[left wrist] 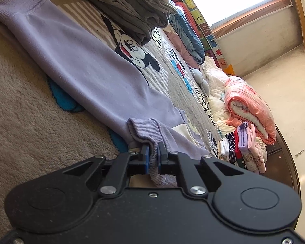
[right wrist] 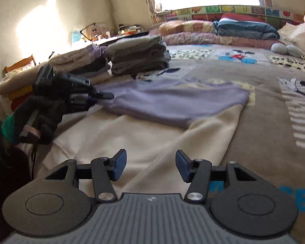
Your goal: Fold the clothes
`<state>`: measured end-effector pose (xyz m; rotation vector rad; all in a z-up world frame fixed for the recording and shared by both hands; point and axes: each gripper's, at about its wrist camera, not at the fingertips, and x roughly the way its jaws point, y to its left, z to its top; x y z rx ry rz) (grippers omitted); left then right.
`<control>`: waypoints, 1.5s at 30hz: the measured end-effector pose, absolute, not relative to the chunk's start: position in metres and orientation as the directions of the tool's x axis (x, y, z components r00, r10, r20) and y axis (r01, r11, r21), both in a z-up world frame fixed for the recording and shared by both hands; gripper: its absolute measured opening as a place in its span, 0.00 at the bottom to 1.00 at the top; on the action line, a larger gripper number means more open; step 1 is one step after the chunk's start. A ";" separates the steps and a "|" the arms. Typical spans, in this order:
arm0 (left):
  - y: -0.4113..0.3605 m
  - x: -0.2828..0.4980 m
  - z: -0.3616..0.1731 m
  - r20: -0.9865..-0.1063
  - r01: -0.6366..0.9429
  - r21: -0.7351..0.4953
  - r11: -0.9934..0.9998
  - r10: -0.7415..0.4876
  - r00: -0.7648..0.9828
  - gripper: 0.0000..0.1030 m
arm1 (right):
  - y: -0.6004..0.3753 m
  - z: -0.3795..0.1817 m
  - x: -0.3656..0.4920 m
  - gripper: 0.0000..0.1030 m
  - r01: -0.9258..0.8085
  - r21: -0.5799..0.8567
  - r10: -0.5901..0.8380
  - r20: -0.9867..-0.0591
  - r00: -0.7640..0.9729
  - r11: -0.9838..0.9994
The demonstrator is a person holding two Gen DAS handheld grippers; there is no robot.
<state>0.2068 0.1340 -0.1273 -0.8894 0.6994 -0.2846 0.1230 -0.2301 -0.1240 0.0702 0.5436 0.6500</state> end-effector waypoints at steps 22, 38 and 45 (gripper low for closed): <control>0.064 0.154 -0.050 -0.272 0.355 -0.583 0.731 -0.587 0.763 0.04 | -0.301 -0.144 0.116 0.67 -0.396 0.692 0.692 -0.206 0.692 0.603; -0.041 0.103 -0.044 -0.348 0.720 -0.112 0.684 -0.706 0.617 0.04 | -0.325 -0.197 0.306 0.83 -0.129 0.952 0.735 -0.125 0.666 0.279; -0.056 0.092 -0.060 -0.408 0.768 0.033 0.639 -0.693 0.594 0.04 | -0.330 -0.211 0.330 0.84 -0.099 0.975 0.741 -0.082 0.666 0.197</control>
